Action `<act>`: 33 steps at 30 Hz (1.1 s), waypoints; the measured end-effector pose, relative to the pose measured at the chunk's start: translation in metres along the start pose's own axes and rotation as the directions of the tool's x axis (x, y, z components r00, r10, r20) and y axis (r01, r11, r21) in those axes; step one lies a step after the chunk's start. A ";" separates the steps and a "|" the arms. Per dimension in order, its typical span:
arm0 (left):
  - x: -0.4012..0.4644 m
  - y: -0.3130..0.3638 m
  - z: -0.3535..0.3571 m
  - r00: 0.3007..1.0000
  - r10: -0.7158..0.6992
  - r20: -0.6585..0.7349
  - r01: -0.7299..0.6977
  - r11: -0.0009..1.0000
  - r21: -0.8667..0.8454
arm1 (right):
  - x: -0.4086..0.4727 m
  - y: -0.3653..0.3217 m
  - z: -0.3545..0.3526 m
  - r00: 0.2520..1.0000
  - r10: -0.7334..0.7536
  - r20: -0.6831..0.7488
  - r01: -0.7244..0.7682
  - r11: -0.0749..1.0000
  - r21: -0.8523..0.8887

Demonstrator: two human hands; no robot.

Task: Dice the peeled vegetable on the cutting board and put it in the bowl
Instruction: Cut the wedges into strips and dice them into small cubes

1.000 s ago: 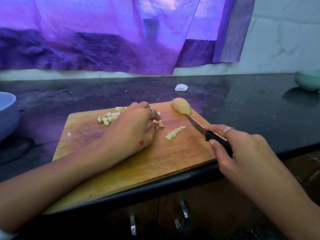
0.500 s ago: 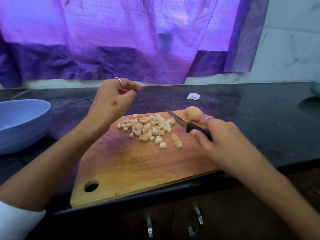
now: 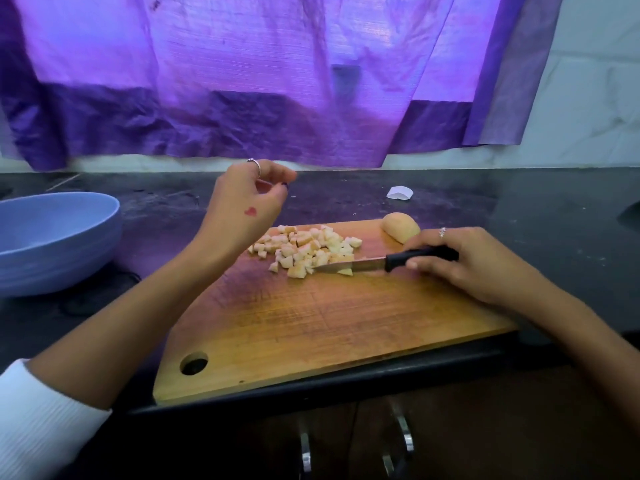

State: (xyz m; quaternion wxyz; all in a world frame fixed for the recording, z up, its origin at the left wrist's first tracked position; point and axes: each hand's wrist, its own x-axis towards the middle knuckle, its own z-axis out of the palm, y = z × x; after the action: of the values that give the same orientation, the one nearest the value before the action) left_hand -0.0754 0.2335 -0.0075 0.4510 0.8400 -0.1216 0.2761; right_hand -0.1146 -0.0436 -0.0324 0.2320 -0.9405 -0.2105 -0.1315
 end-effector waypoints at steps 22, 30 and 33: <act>-0.012 0.022 0.038 0.912 0.163 0.375 -0.281 0.916 0.285 | -0.029 0.007 0.004 0.898 0.100 -0.429 -0.128 0.991 -0.037; 0.000 0.020 0.064 0.896 0.155 0.417 -0.284 0.921 0.268 | -0.030 0.002 0.002 0.771 0.301 -0.562 -0.191 0.950 0.247; 0.012 0.024 0.076 0.817 0.251 0.519 -0.434 0.860 0.267 | -0.033 0.007 0.005 0.704 0.442 -0.556 -0.155 0.860 0.487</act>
State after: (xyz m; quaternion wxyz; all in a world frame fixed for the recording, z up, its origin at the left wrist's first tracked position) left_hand -0.0501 0.1582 -0.0176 0.1817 0.9144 -0.3235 0.1619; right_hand -0.1395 -0.0580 -0.0504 0.4978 -0.7874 0.0200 -0.3630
